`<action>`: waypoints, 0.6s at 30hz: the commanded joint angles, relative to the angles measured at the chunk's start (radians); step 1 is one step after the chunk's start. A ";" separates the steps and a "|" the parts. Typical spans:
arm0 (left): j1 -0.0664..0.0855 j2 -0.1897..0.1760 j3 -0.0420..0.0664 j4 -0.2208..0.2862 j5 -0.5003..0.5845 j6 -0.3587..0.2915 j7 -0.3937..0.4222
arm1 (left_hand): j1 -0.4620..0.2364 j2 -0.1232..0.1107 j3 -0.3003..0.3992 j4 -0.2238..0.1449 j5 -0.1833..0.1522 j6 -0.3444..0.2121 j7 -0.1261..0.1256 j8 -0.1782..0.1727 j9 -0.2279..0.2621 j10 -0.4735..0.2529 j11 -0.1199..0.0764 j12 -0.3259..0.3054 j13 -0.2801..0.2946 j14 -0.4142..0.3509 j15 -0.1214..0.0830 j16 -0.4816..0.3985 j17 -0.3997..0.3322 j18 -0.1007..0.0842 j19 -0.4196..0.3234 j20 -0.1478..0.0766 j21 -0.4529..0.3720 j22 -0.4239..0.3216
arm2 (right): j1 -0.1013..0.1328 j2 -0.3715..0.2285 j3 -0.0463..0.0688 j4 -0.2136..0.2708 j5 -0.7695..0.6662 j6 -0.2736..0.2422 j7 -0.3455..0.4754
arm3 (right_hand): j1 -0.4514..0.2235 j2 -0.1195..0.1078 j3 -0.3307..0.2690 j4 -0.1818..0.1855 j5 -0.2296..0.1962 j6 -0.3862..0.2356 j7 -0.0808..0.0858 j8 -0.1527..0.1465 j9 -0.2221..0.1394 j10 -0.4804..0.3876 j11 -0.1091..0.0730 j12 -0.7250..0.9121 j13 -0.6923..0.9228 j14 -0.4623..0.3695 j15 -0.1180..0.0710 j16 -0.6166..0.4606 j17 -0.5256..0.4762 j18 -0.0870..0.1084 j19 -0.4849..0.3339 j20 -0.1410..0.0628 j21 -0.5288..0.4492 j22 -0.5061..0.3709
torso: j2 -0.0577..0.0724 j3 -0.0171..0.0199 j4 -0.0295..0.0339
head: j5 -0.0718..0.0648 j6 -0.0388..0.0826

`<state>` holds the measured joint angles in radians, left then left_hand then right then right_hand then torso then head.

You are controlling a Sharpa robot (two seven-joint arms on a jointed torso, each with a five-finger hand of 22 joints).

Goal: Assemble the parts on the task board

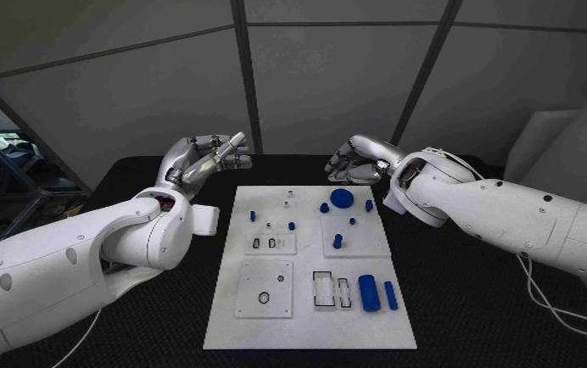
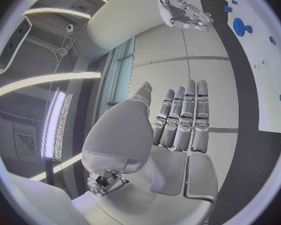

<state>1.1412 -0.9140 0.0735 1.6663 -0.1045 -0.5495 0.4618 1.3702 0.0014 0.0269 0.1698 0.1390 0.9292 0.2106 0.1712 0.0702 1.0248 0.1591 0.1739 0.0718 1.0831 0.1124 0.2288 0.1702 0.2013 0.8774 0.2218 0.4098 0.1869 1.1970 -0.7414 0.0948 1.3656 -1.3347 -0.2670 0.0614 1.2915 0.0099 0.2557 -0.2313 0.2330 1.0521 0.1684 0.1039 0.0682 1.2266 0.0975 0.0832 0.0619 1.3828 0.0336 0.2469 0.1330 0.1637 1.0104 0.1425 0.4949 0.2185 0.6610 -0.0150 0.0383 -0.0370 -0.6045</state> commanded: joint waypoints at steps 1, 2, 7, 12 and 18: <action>-0.001 -0.004 0.001 0.018 -0.023 0.039 -0.012 | 0.009 0.002 0.000 -0.005 -0.002 0.005 0.000 -0.008 -0.002 0.008 0.000 -0.007 -0.001 0.001 0.001 -0.006 0.002 -0.018 0.008 0.003 0.007 0.001 | 0.004 0.008 0.001 0.004 -0.216 0.098 -0.113 | -0.022 -0.039 0.012 0.012 -0.012 0.015 -0.016 -0.034 -0.001 0.003 -0.008 -0.021 0.001 0.128 -0.036 0.197 0.118 0.017 0.102 -0.052 0.162 0.088 | 0.027 -0.0044 0.0134 | -0.009 -0.001; -0.002 -0.005 0.001 0.023 -0.023 0.040 -0.012 | 0.009 0.002 -0.001 -0.005 -0.002 0.005 0.001 -0.009 -0.002 0.007 0.000 -0.008 -0.001 0.001 0.001 -0.007 0.002 -0.018 0.008 0.003 0.007 0.001 | 0.005 0.011 0.001 0.006 -0.235 0.106 -0.122 | -0.026 -0.044 0.013 0.014 -0.013 0.013 -0.014 -0.036 -0.001 -0.004 -0.010 -0.022 0.001 0.130 -0.033 0.223 0.133 0.017 0.099 -0.052 0.172 0.095 | 0.032 -0.0047 0.0159 | -0.012 0.001; -0.006 -0.007 0.001 0.037 -0.023 0.043 -0.012 | 0.009 0.003 -0.002 -0.006 -0.002 0.004 0.002 -0.013 -0.003 0.006 0.002 -0.013 -0.002 0.000 0.002 -0.012 0.004 -0.019 0.008 0.003 0.007 0.001 | 0.006 0.024 0.001 0.009 -0.295 0.141 -0.150 | -0.035 -0.061 0.030 0.030 -0.021 0.002 -0.014 -0.039 -0.001 -0.029 -0.012 -0.020 0.002 0.123 -0.029 0.370 0.220 0.018 0.097 -0.051 0.244 0.140 | 0.043 -0.0063 0.0208 | -0.021 0.000; -0.008 -0.006 0.001 0.040 -0.023 0.046 -0.012 | 0.009 0.003 -0.002 -0.006 -0.002 0.004 0.002 -0.014 -0.004 0.006 0.002 -0.015 -0.003 -0.001 0.003 -0.014 0.004 -0.019 0.008 0.003 0.008 0.001 | 0.007 0.033 0.001 0.004 -0.334 0.177 -0.174 | -0.039 -0.078 0.041 0.048 -0.028 -0.017 -0.016 -0.039 -0.001 -0.059 -0.009 -0.019 0.002 0.124 -0.027 0.571 0.389 0.019 0.094 -0.049 0.312 0.183 | 0.052 -0.0061 0.0248 | -0.028 0.004; -0.009 -0.008 0.001 0.041 -0.023 0.049 -0.013 | 0.008 0.003 -0.002 -0.006 -0.002 0.004 0.003 -0.016 -0.004 0.005 0.003 -0.018 -0.003 -0.002 0.003 -0.017 0.005 -0.019 0.008 0.003 0.008 0.001 | 0.007 0.041 0.000 -0.003 -0.359 0.200 -0.192 | -0.031 -0.089 0.046 0.064 -0.029 -0.033 -0.017 -0.039 -0.001 -0.086 -0.004 -0.017 0.003 0.117 -0.025 0.757 0.584 0.018 0.088 -0.044 0.378 0.230 | 0.057 -0.0046 0.0274 | -0.032 0.006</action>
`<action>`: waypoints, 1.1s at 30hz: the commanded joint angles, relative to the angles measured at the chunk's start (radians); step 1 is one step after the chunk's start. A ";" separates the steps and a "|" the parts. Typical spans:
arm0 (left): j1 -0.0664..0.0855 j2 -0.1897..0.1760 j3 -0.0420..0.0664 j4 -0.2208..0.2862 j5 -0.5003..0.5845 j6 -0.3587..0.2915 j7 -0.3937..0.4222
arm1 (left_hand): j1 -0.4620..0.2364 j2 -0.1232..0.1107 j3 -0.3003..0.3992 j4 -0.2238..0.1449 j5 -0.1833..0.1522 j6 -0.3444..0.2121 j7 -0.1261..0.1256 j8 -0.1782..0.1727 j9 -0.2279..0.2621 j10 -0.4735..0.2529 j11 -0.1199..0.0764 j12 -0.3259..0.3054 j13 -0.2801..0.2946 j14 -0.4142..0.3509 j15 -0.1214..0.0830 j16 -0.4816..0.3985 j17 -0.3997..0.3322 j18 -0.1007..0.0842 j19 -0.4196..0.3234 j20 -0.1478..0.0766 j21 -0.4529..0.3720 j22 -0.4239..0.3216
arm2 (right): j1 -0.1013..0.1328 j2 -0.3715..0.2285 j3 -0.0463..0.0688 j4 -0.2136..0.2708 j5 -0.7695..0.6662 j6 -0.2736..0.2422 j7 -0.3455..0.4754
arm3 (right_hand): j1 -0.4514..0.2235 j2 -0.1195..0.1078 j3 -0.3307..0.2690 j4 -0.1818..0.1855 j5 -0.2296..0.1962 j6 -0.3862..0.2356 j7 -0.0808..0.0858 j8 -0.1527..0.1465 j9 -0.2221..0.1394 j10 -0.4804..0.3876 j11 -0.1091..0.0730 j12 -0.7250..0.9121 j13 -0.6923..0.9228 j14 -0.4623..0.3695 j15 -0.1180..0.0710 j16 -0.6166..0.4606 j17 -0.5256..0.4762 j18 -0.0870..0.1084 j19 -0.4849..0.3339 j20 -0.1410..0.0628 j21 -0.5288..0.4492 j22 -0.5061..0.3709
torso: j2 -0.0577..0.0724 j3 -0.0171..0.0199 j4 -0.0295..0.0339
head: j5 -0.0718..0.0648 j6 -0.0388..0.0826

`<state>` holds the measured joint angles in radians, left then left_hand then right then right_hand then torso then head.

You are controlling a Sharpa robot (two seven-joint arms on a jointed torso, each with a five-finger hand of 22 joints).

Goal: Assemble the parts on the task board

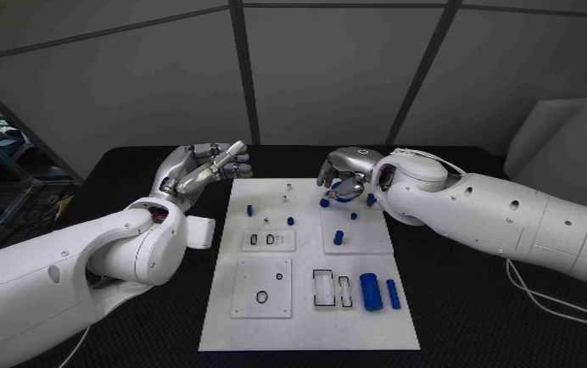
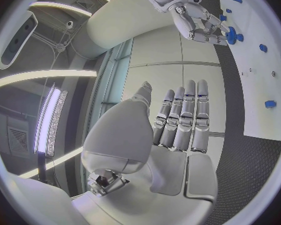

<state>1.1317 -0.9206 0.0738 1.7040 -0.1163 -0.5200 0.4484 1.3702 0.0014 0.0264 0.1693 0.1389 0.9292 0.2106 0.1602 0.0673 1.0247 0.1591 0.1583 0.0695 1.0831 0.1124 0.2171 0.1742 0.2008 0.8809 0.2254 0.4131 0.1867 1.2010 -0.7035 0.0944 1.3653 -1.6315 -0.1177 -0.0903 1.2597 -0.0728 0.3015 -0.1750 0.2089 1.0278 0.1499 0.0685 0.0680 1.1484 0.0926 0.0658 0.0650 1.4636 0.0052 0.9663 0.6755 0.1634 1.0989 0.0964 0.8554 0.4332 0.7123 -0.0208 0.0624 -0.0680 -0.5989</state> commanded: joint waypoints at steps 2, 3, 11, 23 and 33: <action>0.001 -0.002 0.001 0.003 -0.011 0.020 0.000 | 0.008 0.003 -0.002 -0.005 -0.002 0.004 0.003 -0.006 -0.002 0.005 0.003 -0.004 -0.001 -0.002 0.003 -0.006 0.001 -0.019 0.005 0.000 0.005 0.001 | 0.003 0.005 0.001 -0.005 -0.067 0.057 -0.045 | 0.003 -0.009 0.001 0.012 -0.006 -0.013 0.001 -0.004 -0.001 -0.012 0.001 0.001 0.000 0.037 0.004 0.077 0.086 0.015 0.011 0.002 0.047 0.049 | 0.006 0.0022 0.0029 | 0.000 -0.002; 0.001 -0.003 0.001 0.003 -0.011 0.021 0.000 | 0.008 0.003 -0.002 -0.005 -0.002 0.004 0.003 -0.006 -0.002 0.005 0.003 -0.004 -0.001 -0.002 0.003 -0.006 0.001 -0.019 0.005 0.000 0.005 0.001 | 0.003 0.006 0.001 -0.006 -0.069 0.061 -0.046 | 0.004 -0.009 0.002 0.014 -0.005 -0.014 0.001 -0.004 -0.001 -0.013 0.000 0.001 0.001 0.037 0.003 0.098 0.109 0.013 0.016 0.002 0.062 0.067 | 0.006 0.0022 0.0032 | -0.001 -0.002; 0.001 -0.005 0.001 0.004 -0.011 0.022 -0.001 | 0.008 0.003 -0.002 -0.005 -0.002 0.004 0.003 -0.006 -0.002 0.005 0.003 -0.004 -0.001 -0.002 0.003 -0.006 0.001 -0.019 0.005 0.000 0.005 0.001 | 0.003 0.017 0.001 -0.017 -0.075 0.087 -0.051 | 0.011 -0.010 0.008 0.026 -0.003 -0.014 0.000 -0.002 0.000 -0.015 0.000 0.003 0.001 0.040 0.003 0.200 0.225 -0.001 0.051 0.002 0.146 0.173 | 0.011 0.0042 0.0020 | 0.002 0.000; 0.001 -0.007 0.001 0.006 -0.011 0.023 -0.003 | 0.005 0.002 -0.006 -0.005 -0.002 0.002 0.007 -0.012 -0.002 0.002 0.006 -0.012 -0.002 -0.003 0.005 -0.014 0.004 -0.019 0.005 0.000 0.005 0.001 | 0.003 0.036 0.000 -0.033 -0.075 0.115 -0.045 | 0.015 -0.006 0.031 0.042 0.001 -0.010 -0.002 -0.002 0.000 0.013 -0.005 0.010 0.002 0.045 0.001 0.292 0.334 -0.018 0.092 0.002 0.238 0.294 | 0.016 0.0052 0.0044 | 0.001 -0.004; 0.001 -0.008 0.001 0.007 -0.011 0.024 -0.002 | 0.005 0.002 -0.007 -0.005 -0.002 0.001 0.008 -0.014 -0.002 0.002 0.007 -0.014 -0.002 -0.003 0.006 -0.015 0.005 -0.019 0.005 0.001 0.005 0.001 | 0.002 0.048 -0.001 -0.050 -0.076 0.133 -0.041 | 0.023 0.005 0.060 0.053 0.001 0.022 0.002 0.007 0.005 0.038 -0.006 0.013 0.003 0.043 0.000 0.326 0.369 -0.023 0.102 0.001 0.274 0.339 | 0.019 0.0061 0.0037 | 0.001 -0.006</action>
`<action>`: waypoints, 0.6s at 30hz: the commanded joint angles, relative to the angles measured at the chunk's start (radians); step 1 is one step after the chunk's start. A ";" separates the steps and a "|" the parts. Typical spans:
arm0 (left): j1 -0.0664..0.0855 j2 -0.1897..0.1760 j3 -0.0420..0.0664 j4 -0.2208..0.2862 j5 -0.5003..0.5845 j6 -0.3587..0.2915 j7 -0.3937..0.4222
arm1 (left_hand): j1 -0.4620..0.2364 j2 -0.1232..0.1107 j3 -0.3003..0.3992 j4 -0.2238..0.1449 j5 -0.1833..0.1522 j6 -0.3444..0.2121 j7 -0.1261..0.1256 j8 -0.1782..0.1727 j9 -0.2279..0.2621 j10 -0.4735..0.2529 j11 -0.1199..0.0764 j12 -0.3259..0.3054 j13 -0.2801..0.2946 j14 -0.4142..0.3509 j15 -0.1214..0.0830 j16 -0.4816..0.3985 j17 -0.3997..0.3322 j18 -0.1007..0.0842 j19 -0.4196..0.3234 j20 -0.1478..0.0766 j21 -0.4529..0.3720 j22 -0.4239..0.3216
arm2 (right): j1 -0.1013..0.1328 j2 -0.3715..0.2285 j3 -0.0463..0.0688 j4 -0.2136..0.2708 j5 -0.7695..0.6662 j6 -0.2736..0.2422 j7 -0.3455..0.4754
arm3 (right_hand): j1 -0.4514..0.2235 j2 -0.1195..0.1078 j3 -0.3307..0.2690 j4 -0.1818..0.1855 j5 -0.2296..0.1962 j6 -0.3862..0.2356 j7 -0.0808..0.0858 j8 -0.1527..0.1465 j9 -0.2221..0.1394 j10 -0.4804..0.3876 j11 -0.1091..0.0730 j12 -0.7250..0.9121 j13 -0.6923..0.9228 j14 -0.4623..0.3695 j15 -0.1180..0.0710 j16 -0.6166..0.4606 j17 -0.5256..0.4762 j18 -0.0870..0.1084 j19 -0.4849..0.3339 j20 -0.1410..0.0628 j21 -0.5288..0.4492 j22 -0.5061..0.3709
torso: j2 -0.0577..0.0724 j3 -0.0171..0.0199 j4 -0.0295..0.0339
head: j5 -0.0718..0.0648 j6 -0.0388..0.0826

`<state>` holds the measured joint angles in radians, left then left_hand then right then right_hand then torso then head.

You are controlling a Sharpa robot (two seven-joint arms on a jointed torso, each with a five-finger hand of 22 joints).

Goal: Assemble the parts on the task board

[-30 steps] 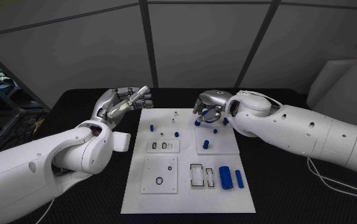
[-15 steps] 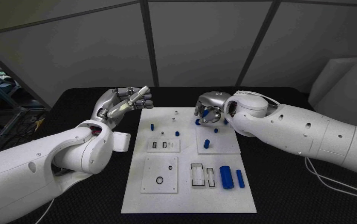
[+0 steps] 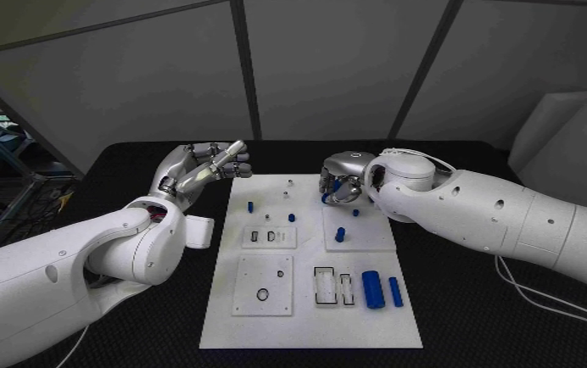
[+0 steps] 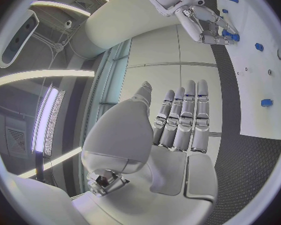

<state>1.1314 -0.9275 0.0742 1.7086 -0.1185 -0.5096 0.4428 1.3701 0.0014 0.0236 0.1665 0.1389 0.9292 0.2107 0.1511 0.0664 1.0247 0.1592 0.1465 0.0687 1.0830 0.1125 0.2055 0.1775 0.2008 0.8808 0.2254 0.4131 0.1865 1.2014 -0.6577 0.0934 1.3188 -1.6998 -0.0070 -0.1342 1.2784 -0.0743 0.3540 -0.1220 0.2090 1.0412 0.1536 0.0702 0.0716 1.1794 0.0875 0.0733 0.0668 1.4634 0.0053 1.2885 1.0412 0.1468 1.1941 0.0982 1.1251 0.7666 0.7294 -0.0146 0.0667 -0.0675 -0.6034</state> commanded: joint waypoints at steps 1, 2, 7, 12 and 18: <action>0.001 -0.001 0.001 0.002 -0.009 0.013 0.003 | 0.005 0.002 -0.004 -0.003 -0.002 0.001 0.008 -0.005 -0.002 0.002 0.007 -0.002 -0.001 -0.003 0.006 -0.003 0.001 -0.019 0.005 0.001 0.005 0.001 | 0.002 0.003 0.000 -0.005 -0.007 0.024 0.003 | 0.006 0.007 0.011 0.000 -0.003 0.010 -0.001 0.006 0.001 0.008 -0.001 0.005 0.001 0.043 0.000 0.006 0.005 -0.007 0.007 -0.001 0.007 0.008 | 0.002 -0.0001 -0.0004 | 0.000 -0.002; 0.001 -0.001 0.001 0.002 -0.009 0.013 0.003 | 0.005 0.002 -0.004 -0.003 -0.002 0.001 0.008 -0.005 -0.002 0.002 0.007 -0.002 -0.001 -0.003 0.006 -0.003 0.001 -0.019 0.005 0.001 0.005 0.001 | 0.002 0.005 -0.001 -0.007 -0.007 0.025 0.004 | 0.008 0.008 0.015 0.001 -0.006 0.012 -0.001 0.006 0.001 0.010 -0.001 0.005 0.000 0.043 0.000 0.008 0.007 -0.007 0.007 -0.001 0.009 0.010 | 0.002 0.0001 -0.0003 | -0.001 -0.002; 0.001 -0.002 0.001 0.003 -0.009 0.014 0.003 | 0.005 0.002 -0.004 -0.003 -0.002 0.001 0.008 -0.005 -0.002 0.002 0.007 -0.002 -0.001 -0.003 0.006 -0.003 0.001 -0.019 0.005 0.001 0.005 0.001 | 0.002 0.011 -0.002 -0.014 -0.007 0.030 0.005 | 0.011 0.009 0.026 0.002 -0.010 0.017 -0.001 0.005 0.000 0.014 -0.001 0.004 0.000 0.042 0.000 0.016 0.015 -0.008 0.007 -0.001 0.017 0.019 | 0.004 0.0004 -0.0002 | 0.002 -0.005; 0.001 -0.003 0.001 0.002 -0.009 0.015 0.003 | 0.005 0.002 -0.004 -0.003 -0.002 0.001 0.008 -0.006 -0.002 0.001 0.007 -0.003 -0.001 -0.002 0.006 -0.005 0.002 -0.019 0.005 0.001 0.006 0.001 | 0.002 0.016 -0.004 -0.022 -0.007 0.025 0.008 | 0.016 0.011 0.039 0.002 -0.010 0.023 -0.001 0.005 0.000 0.019 -0.002 0.003 0.000 0.041 -0.001 0.021 0.018 -0.009 0.007 -0.001 0.023 0.025 | 0.004 -0.0001 0.0009 | 0.001 -0.009; 0.001 -0.003 0.001 0.003 -0.009 0.015 0.003 | 0.005 0.002 -0.004 -0.003 -0.002 0.001 0.008 -0.006 -0.002 0.001 0.007 -0.003 -0.001 -0.002 0.006 -0.005 0.002 -0.019 0.005 0.001 0.006 0.001 | 0.002 0.020 -0.006 -0.025 -0.007 -0.001 0.016 | 0.026 0.013 0.060 0.002 0.001 0.042 -0.003 0.008 0.002 0.039 -0.006 0.006 0.002 0.040 -0.005 0.035 0.033 -0.012 0.015 -0.003 0.045 0.052 | 0.004 -0.0005 0.0001 | 0.003 -0.008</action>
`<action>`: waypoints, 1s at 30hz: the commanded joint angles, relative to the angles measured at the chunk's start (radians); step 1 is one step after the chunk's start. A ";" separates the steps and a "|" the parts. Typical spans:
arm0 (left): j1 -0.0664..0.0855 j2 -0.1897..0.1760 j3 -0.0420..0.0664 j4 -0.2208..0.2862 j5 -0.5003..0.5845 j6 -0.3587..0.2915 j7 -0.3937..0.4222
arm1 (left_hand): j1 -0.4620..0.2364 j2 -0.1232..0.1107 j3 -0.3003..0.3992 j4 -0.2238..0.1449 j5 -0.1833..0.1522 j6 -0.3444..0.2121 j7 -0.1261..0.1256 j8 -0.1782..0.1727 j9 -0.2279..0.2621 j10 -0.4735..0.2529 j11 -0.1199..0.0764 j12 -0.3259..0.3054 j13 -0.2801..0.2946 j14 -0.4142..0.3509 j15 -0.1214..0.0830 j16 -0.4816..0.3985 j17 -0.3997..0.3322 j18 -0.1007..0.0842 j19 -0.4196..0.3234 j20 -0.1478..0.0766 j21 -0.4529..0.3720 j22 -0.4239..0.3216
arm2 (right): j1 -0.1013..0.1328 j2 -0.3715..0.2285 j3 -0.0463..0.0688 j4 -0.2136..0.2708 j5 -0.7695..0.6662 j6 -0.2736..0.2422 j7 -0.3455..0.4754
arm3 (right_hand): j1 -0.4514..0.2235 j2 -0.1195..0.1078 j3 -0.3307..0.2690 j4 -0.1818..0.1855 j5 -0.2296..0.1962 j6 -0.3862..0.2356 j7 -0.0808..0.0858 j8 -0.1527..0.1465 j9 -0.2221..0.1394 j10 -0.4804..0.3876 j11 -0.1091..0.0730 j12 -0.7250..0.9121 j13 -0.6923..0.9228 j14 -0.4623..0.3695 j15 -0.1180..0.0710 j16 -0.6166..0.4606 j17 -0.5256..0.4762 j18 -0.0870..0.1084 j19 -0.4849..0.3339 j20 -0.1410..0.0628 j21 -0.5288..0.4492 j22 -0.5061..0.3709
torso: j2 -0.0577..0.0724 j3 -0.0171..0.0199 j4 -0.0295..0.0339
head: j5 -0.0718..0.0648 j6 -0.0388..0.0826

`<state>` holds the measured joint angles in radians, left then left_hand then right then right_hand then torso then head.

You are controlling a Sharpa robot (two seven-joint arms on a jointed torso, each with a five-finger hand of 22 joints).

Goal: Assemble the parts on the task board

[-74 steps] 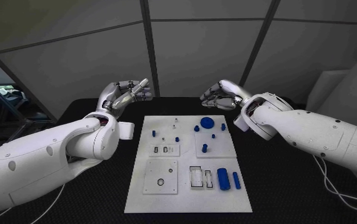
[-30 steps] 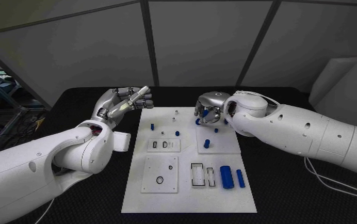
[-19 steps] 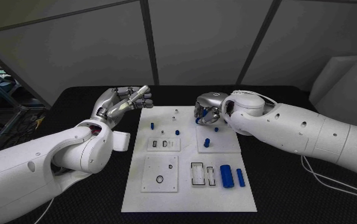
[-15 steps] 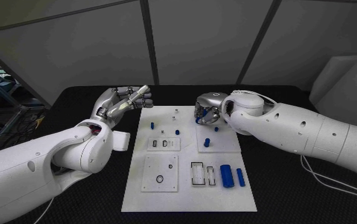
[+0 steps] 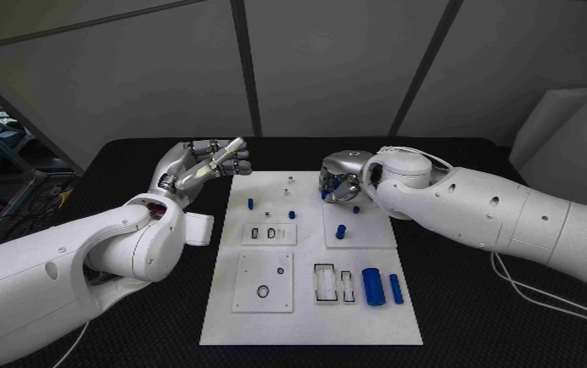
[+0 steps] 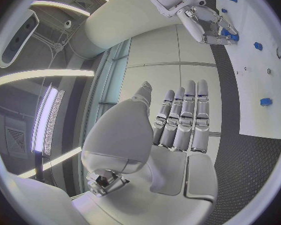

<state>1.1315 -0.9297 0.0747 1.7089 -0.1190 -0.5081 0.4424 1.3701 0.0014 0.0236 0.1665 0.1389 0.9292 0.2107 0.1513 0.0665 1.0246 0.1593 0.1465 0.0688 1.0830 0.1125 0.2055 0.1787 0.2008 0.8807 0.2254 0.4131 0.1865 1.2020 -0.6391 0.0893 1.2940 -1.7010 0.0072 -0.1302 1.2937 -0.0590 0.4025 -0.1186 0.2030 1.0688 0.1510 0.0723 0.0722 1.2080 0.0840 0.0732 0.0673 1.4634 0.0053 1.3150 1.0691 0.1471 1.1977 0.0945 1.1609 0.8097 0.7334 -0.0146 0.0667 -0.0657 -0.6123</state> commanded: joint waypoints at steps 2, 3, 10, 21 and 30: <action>0.001 -0.001 0.001 0.002 -0.009 0.014 0.004 | 0.005 0.002 -0.004 -0.003 -0.002 0.001 0.008 -0.006 -0.002 0.001 0.007 -0.003 -0.001 -0.002 0.006 -0.005 0.001 -0.019 0.005 0.001 0.006 0.001 | 0.001 0.000 -0.002 0.004 -0.006 -0.036 0.016 | 0.015 0.000 0.018 -0.001 0.008 0.023 -0.003 0.009 0.002 0.018 -0.006 0.008 0.003 0.040 -0.008 0.013 0.010 -0.014 0.016 0.000 0.018 0.022 | -0.001 -0.0012 -0.0001 | 0.001 0.002; 0.001 -0.001 0.001 0.003 -0.009 0.014 0.004 | 0.004 0.003 -0.004 -0.002 -0.002 0.001 0.008 -0.006 -0.002 0.001 0.007 -0.004 -0.002 -0.002 0.006 -0.005 0.001 -0.020 0.005 0.001 0.006 0.001 | 0.001 -0.002 -0.002 0.008 -0.006 -0.045 0.017 | 0.017 0.001 0.021 -0.002 0.008 0.027 -0.004 0.010 0.003 0.021 -0.007 0.009 0.003 0.040 -0.009 0.015 0.011 -0.015 0.018 0.000 0.021 0.026 | -0.001 -0.0010 -0.0002 | 0.002 0.002; 0.001 -0.005 0.001 0.002 -0.009 0.015 0.003 | 0.004 0.003 -0.004 -0.002 -0.002 0.001 0.008 -0.006 -0.002 0.001 0.007 -0.004 -0.002 -0.002 0.006 -0.005 0.001 -0.020 0.005 0.001 0.006 0.001 | 0.001 -0.027 -0.002 0.056 -0.011 -0.118 0.018 | 0.024 -0.001 0.031 -0.004 0.006 0.054 -0.010 0.021 0.007 0.050 -0.016 0.017 0.008 0.038 -0.017 0.023 0.018 -0.029 0.057 -0.002 0.075 0.112 | -0.001 -0.0017 0.0000 | 0.002 0.006; 0.001 -0.008 0.001 0.001 -0.009 0.017 0.002 | 0.004 0.004 -0.004 -0.002 -0.002 0.002 0.008 -0.007 -0.002 0.001 0.007 -0.005 -0.001 -0.002 0.006 -0.006 0.002 -0.020 0.004 0.001 0.006 0.001 | 0.003 -0.004 -0.002 0.045 -0.010 -0.249 0.033 | 0.025 -0.004 0.034 -0.005 0.008 0.057 -0.010 0.021 0.006 0.053 -0.017 0.015 0.008 0.038 -0.018 0.028 0.025 -0.031 0.062 -0.003 0.085 0.127 | 0.002 -0.0022 0.0052 | 0.006 0.013; 0.001 -0.001 0.001 -0.001 -0.009 0.023 -0.001 | 0.004 0.004 -0.004 -0.002 -0.002 0.002 0.008 -0.007 -0.002 0.001 0.007 -0.005 -0.001 -0.002 0.006 -0.006 0.002 -0.020 0.004 0.001 0.006 0.001 | 0.007 0.093 -0.002 -0.064 -0.007 -0.272 0.054 | 0.023 -0.006 0.036 -0.003 0.010 0.055 -0.008 0.019 0.005 0.051 -0.015 0.012 0.007 0.038 -0.018 0.030 0.026 -0.032 0.062 -0.002 0.088 0.131 | 0.005 -0.0020 0.0067 | 0.006 0.011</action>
<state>1.1318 -0.9323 0.0748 1.7076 -0.1194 -0.5022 0.4406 1.3701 0.0015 0.0236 0.1665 0.1389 0.9292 0.2107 0.1480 0.0658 1.0246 0.1593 0.1465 0.0690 1.0830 0.1125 0.2055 0.1796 0.2008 0.8807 0.2254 0.4131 0.1864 1.2057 -0.5545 0.0873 1.2425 -1.7047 -0.2211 -0.1005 1.3095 -0.0613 0.4330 -0.1212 0.2062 1.1164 0.1419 0.0887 0.0779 1.2561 0.0679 0.0878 0.0751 1.4666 -0.0055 1.3417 1.0937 0.1318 1.2530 0.0928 1.2460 0.9388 0.7373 -0.0172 0.0721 -0.0578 -0.6005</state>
